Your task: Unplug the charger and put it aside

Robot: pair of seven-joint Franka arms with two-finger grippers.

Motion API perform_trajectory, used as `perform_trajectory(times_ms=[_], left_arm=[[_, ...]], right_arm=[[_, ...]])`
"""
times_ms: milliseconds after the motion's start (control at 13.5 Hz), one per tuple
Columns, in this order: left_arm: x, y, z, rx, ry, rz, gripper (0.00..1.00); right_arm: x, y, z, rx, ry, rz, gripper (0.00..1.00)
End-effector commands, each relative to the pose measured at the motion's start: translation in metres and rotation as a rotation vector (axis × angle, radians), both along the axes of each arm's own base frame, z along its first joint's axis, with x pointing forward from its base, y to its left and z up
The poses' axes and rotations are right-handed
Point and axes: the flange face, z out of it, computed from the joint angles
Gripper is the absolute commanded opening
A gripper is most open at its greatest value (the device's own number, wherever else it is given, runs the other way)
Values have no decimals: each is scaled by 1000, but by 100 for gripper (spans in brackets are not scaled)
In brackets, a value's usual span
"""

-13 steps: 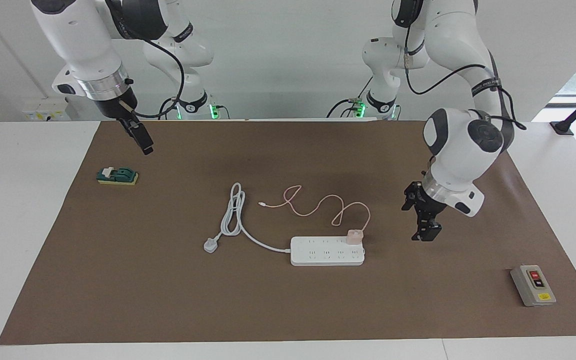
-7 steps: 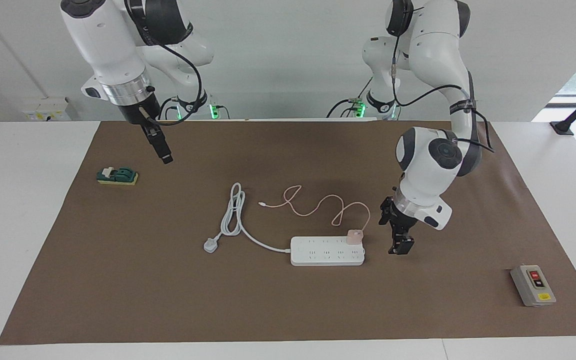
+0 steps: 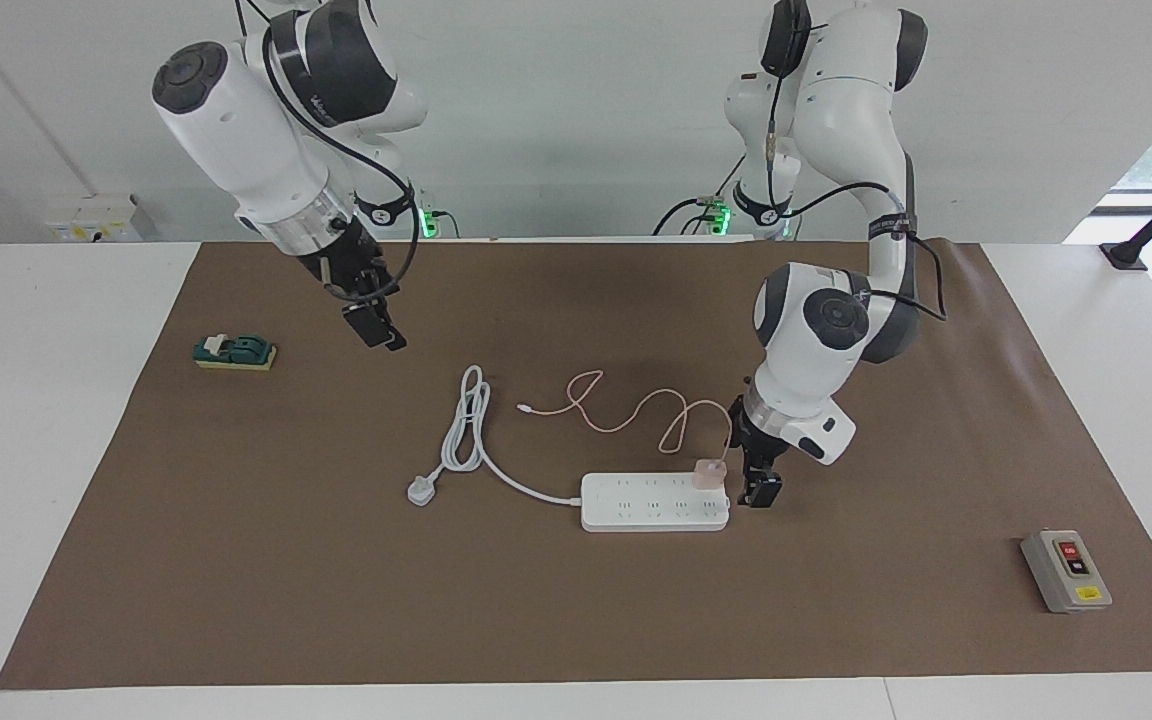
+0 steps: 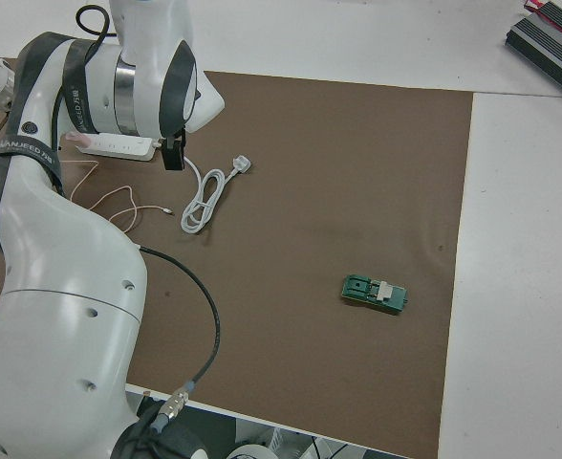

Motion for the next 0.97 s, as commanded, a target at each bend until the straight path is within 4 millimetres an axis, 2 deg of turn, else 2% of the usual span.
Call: perform_trajectory(times_ms=[0,149,297,446,594,743,891], left_arm=[[-2,-8,-9,16,-7,34,100],[-2,-10,-10,24,-23,25,100],[-4,-21,-8,13,-49,13,100],[-6,-25,-8,15,-50,5,100],[-6,-23,-11,15,-48,10,100],[-8,-24,-14,16,-47,9,100],[-8,-24,-14,16,-48,9,100]], right_arm=[[35,41,-12,30,21,-137,100],[47,63,-30,47,-6,-214,100],[51,84,-46,62,-46,-260,100],[56,108,-74,64,-34,-241,100],[69,116,-114,58,-27,-231,100],[81,144,-136,66,-27,-174,100],[94,175,-147,95,-13,-133,100]])
